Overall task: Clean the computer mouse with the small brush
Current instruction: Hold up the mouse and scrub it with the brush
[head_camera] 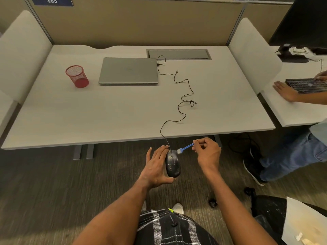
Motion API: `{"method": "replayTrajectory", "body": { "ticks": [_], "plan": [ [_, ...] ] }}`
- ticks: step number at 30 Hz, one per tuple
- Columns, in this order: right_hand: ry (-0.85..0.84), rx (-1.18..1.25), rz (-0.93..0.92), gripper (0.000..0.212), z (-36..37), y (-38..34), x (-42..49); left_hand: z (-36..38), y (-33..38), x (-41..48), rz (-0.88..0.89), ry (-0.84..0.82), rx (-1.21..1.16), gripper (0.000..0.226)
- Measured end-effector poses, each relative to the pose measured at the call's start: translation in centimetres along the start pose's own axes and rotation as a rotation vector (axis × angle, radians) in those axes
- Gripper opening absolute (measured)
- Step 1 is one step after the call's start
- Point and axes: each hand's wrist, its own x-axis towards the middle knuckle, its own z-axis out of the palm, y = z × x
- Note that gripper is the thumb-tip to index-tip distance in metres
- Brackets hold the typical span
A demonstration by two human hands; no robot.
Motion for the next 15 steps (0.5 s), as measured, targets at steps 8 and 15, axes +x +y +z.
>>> {"method": "replayTrajectory", "body": {
  "ticks": [8, 15],
  "plan": [
    [0.008, -0.006, 0.017, 0.012, 0.35, -0.77, 0.48, -0.06, -0.01, 0.01, 0.019, 0.016, 0.0, 0.128],
    [-0.017, 0.006, 0.06, 0.003, 0.35, -0.58, 0.68, -0.08, 0.0, 0.02, 0.022, 0.017, -0.001, 0.128]
  ]
}}
